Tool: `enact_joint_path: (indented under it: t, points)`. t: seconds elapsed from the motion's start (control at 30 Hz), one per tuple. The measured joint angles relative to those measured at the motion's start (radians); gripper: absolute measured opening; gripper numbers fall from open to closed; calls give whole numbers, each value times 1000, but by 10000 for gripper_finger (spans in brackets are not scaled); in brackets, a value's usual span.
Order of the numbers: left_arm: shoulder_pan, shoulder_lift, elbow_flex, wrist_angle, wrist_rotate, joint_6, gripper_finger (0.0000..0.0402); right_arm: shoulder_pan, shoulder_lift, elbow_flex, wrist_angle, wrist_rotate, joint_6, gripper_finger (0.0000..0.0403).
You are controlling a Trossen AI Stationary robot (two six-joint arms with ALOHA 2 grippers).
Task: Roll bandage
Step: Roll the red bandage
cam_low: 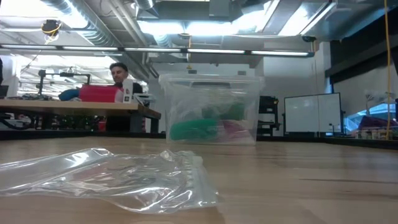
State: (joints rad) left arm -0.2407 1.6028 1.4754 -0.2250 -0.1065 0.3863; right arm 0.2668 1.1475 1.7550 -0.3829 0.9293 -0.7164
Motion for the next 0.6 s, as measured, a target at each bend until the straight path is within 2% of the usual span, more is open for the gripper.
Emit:
enact_joint_path:
  t: [0.3, 0.6]
  points:
    - [-101, -1, 0, -11, -1, -26, 12, -255, 1, 0, -137, -52, 15, 5]
    - [-173, -2, 0, -79, -1, -122, 12, -475, 2, 0, -320, -91, 133, 5]
